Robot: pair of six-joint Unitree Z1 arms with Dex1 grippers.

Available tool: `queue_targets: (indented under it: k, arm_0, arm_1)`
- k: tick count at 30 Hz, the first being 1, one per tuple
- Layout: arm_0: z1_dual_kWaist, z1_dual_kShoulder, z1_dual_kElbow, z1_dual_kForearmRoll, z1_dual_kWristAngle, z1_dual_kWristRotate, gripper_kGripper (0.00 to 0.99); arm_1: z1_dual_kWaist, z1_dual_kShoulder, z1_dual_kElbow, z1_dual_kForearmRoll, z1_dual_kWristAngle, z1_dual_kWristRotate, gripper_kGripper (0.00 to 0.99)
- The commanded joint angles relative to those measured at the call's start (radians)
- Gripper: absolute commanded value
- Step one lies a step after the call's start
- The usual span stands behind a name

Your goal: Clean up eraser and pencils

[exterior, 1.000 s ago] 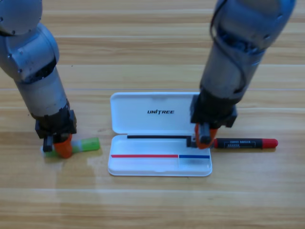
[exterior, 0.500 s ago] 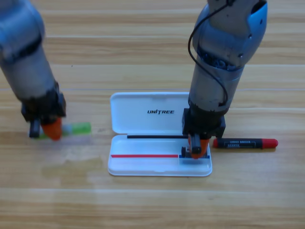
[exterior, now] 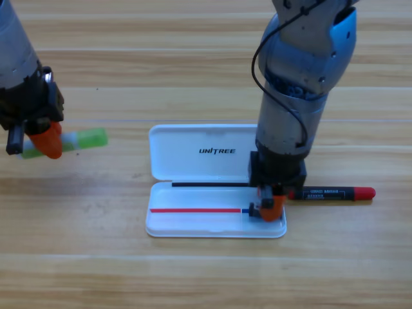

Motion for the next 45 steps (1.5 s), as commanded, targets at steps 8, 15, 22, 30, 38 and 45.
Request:
queue_targets:
  k: [8, 15, 22, 30, 38, 45]
  arm_0:
    - [0.018, -0.013, 0.006, 0.020, 0.014, -0.001, 0.000]
    - [-0.025, -0.016, -0.064, 0.037, 0.004, -0.015, 0.000]
    - [-0.159, 0.061, -0.146, 0.038, -0.052, -0.020, 0.000]
    - [-0.283, 0.234, -0.210, 0.037, -0.073, -0.037, 0.000]
    - [-0.310, 0.360, -0.275, 0.038, -0.090, -0.032, 0.000]
    - [-0.310, 0.429, -0.337, 0.051, -0.096, -0.020, 0.000]
  arm_1:
    - [-0.021, -0.073, 0.015, 0.097, 0.020, -0.010, 0.990]
    - [-0.109, -0.151, 0.037, 0.102, -0.003, -0.031, 0.990]
    - [-0.222, -0.070, 0.047, 0.091, -0.075, -0.125, 0.990]
    - [-0.291, 0.020, 0.049, 0.051, -0.067, -0.206, 0.963]
    - [-0.291, 0.063, 0.049, 0.051, 0.008, -0.239, 0.891]
    - [-0.293, 0.108, 0.043, 0.048, 0.008, -0.252, 0.824]
